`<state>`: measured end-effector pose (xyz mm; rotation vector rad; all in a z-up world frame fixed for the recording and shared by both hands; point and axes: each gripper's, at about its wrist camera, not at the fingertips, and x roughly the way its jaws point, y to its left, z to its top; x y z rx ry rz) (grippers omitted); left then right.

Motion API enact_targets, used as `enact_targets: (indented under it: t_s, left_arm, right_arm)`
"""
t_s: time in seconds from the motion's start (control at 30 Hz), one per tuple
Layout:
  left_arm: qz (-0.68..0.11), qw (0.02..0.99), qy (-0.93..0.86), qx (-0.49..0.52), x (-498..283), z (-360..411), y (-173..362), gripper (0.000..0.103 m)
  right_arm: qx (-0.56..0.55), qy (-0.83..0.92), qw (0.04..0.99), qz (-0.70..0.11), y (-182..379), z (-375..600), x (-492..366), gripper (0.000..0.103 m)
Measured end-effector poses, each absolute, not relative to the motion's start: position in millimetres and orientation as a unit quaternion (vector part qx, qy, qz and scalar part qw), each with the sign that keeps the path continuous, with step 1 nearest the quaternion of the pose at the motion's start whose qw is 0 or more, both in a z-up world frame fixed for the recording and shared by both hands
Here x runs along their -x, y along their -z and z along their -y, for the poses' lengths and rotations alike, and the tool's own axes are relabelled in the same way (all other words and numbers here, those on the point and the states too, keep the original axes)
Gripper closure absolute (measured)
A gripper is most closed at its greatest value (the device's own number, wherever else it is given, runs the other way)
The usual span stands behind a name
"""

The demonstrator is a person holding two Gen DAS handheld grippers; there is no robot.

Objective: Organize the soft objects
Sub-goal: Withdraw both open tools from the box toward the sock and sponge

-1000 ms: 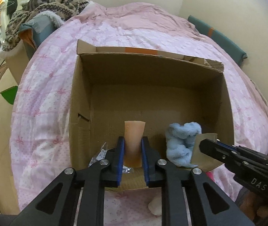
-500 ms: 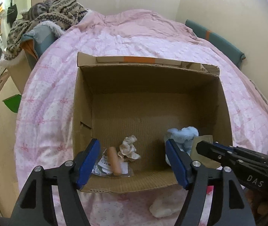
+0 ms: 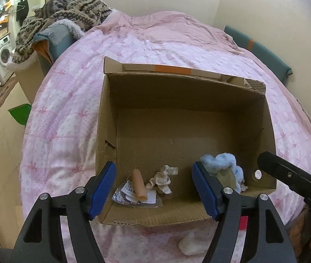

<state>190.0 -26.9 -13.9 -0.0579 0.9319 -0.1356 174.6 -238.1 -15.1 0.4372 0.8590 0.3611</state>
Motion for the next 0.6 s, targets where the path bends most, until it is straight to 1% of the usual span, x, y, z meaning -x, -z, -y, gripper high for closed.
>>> enact_targets:
  t_s: [0.6]
  left_arm:
    - [-0.444, 0.895, 0.046, 0.025, -174.2, 14.5, 10.5, 0.034]
  right_arm:
    - [-0.199, -0.137, 0.873, -0.424, 13.4, 246.3, -160.2, 0.034]
